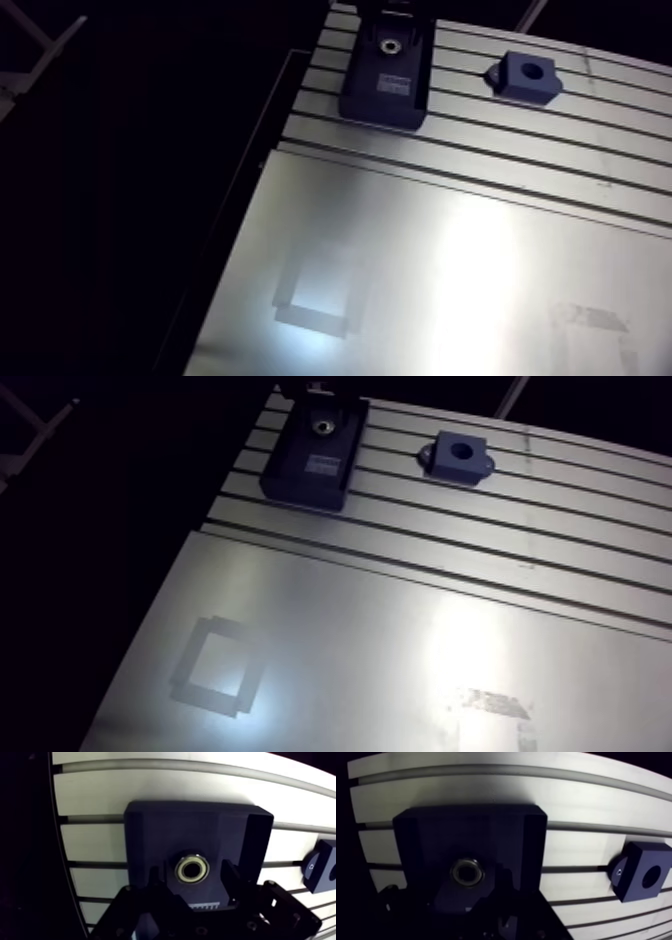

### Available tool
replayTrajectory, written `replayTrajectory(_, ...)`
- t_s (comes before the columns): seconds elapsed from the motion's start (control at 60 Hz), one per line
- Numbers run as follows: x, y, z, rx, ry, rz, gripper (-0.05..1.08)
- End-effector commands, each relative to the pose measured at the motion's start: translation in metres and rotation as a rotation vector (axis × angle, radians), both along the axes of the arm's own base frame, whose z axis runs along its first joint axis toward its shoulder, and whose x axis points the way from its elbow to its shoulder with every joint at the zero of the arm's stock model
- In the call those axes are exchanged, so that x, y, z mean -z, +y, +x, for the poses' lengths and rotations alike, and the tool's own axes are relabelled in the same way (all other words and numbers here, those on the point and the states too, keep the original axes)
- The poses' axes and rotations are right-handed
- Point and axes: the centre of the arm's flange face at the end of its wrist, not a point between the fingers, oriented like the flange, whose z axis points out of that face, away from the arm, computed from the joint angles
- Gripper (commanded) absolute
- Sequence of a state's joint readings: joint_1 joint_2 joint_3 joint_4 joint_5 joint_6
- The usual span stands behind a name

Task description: Pick up the bearing and press it into the housing until flush.

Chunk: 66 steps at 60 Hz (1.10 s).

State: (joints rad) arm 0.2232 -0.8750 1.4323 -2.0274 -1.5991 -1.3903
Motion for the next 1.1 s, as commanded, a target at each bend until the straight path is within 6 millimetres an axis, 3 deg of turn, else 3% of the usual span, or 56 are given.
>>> replayTrajectory(0.017, 0.0009, -0.0004, 0.0007, -0.001, 0.0, 0.0, 0.38)
replayTrajectory(1.1, 0.0037, -0.0018, 0.0001, -0.002, -0.002, -0.001, 0.53)
